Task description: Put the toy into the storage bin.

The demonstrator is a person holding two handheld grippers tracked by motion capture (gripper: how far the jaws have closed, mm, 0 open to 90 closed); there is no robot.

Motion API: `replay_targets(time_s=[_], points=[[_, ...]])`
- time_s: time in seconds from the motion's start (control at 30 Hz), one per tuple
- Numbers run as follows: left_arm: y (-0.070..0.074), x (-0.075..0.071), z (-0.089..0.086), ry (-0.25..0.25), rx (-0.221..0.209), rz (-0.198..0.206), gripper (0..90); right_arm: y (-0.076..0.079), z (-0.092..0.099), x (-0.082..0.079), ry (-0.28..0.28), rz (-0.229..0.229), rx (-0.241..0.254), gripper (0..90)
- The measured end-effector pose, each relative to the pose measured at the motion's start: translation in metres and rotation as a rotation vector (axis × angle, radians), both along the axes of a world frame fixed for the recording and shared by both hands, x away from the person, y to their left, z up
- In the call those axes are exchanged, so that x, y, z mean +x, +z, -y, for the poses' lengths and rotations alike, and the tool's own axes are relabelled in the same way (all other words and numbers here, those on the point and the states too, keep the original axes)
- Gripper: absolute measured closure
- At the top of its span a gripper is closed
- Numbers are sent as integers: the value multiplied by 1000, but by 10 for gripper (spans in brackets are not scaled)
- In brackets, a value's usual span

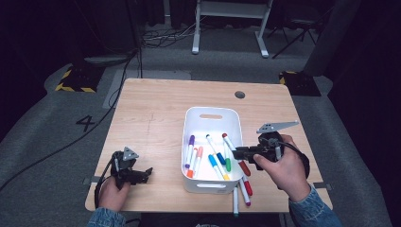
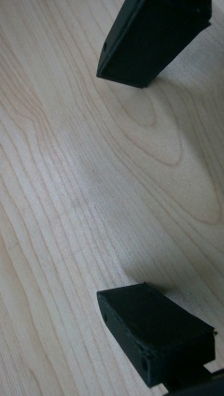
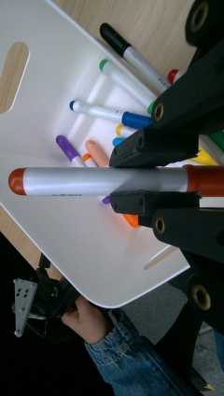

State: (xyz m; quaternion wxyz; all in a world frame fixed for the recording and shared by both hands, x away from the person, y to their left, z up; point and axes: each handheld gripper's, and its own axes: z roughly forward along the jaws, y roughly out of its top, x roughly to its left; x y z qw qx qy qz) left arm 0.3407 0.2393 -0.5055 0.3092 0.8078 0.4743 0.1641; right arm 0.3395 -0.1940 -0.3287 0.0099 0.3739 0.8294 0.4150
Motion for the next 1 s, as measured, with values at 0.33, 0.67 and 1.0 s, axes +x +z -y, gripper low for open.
replay_targets(time_s=[0.33,0.67,1.0], points=[[0,0,0,0,2,2,0,3,-15,-1,32,18,24,771],[0,0,0,0,1,1,0,-7,-23,1,43,19,-19,771],[0,0,0,0,2,2,0,-21,-30,2,63,-16,-65,772]])
